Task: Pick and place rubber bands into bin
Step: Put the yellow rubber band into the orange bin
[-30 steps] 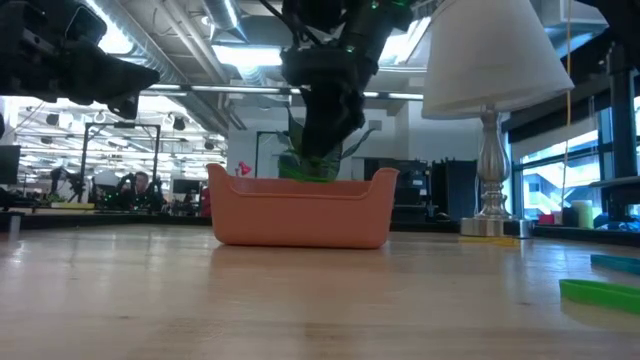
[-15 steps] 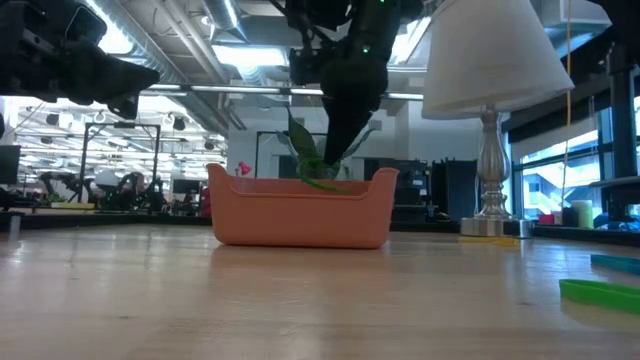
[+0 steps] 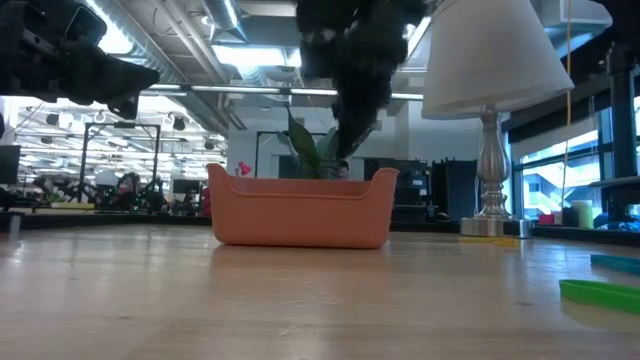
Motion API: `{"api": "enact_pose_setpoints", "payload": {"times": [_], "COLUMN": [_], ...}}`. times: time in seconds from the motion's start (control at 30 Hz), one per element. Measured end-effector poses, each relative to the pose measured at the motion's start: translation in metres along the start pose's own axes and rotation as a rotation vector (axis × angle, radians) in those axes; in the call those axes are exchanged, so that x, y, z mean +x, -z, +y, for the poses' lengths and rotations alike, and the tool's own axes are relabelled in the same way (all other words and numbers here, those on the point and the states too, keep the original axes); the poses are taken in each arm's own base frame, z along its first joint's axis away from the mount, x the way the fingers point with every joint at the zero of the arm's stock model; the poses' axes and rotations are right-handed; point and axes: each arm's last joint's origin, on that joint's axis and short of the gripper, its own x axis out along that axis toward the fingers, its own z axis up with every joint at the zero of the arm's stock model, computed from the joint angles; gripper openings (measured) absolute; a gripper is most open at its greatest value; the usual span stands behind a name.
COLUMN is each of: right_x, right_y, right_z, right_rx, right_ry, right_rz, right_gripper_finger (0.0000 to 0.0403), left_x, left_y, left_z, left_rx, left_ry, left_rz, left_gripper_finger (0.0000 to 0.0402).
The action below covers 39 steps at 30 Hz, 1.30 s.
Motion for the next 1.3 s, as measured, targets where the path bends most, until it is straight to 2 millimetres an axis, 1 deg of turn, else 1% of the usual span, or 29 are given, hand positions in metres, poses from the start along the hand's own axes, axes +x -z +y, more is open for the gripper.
{"api": "enact_pose_setpoints", "payload": {"times": [0.07,0.1,0.17,0.23,0.37,0.47,0.57,0.63,0.7,0.77,0.87,0.97,1.07,1.13,1.2,1.3], "right_x": [-0.018,-0.027,-0.043,-0.055,-0.087,-0.097,-0.104,-0.099,-0.094,-0.088,-0.072,-0.055,-0.037,-0.028,-0.020,-0.012], "right_y": [0.001,0.004,0.017,0.036,0.087,0.130,0.168,0.191,0.211,0.227,0.245,0.257,0.268,0.271,0.274,0.272], "right_z": [0.000,-0.001,-0.004,-0.007,-0.002,0.007,0.013,0.013,0.011,0.008,0.005,0.000,-0.007,-0.011,-0.015,-0.020], "right_rx": [-0.016,-0.017,0.000,0.051,0.145,0.246,0.349,0.433,0.541,0.636,0.708,0.764,0.808,0.831,0.843,0.870], "right_ry": [-0.109,-0.133,-0.137,-0.133,-0.089,-0.002,0.089,0.138,0.182,0.196,0.201,0.232,0.329,0.386,0.405,0.415], "right_rz": [-0.095,-0.149,-0.228,-0.278,-0.363,-0.380,-0.455,-0.475,-0.500,-0.523,-0.497,-0.458,-0.415,-0.407,-0.396,-0.407], "right_gripper_finger": [0.0106,0.0102,0.0093,0.0083,0.0061,0.0042,0.0018,0.0006,0.0005,0.0017,0.0051,0.0095,0.0140,0.0167,0.0191,0.0222], "left_x": [0.000,0.000,0.000,0.000,0.000,0.000,0.000,0.000,0.000,0.000,0.000,0.000,0.000,0.000,0.000,0.000], "left_y": [0.000,0.000,0.000,0.000,0.000,0.000,0.000,0.000,0.000,0.000,0.000,0.000,0.000,0.000,0.000,0.000], "left_z": [0.000,0.000,0.000,0.000,0.000,0.000,0.000,0.000,0.000,0.000,0.000,0.000,0.000,0.000,0.000,0.000], "left_rx": [0.000,0.000,0.000,0.000,0.000,0.000,0.000,0.000,0.000,0.000,0.000,0.000,0.000,0.000,0.000,0.000], "left_ry": [0.000,0.000,0.000,0.000,0.000,0.000,0.000,0.000,0.000,0.000,0.000,0.000,-0.001,-0.001,-0.002,-0.002], "left_rz": [0.000,0.000,0.000,0.000,0.000,0.000,0.000,0.000,0.000,0.000,0.000,0.000,0.000,0.000,0.000,0.000], "left_gripper_finger": [0.0004,0.0004,0.0004,0.0004,0.0004,0.0004,0.0004,0.0004,0.0004,0.0004,0.0004,0.0004,0.0004,0.0004,0.0004,0.0004]}}
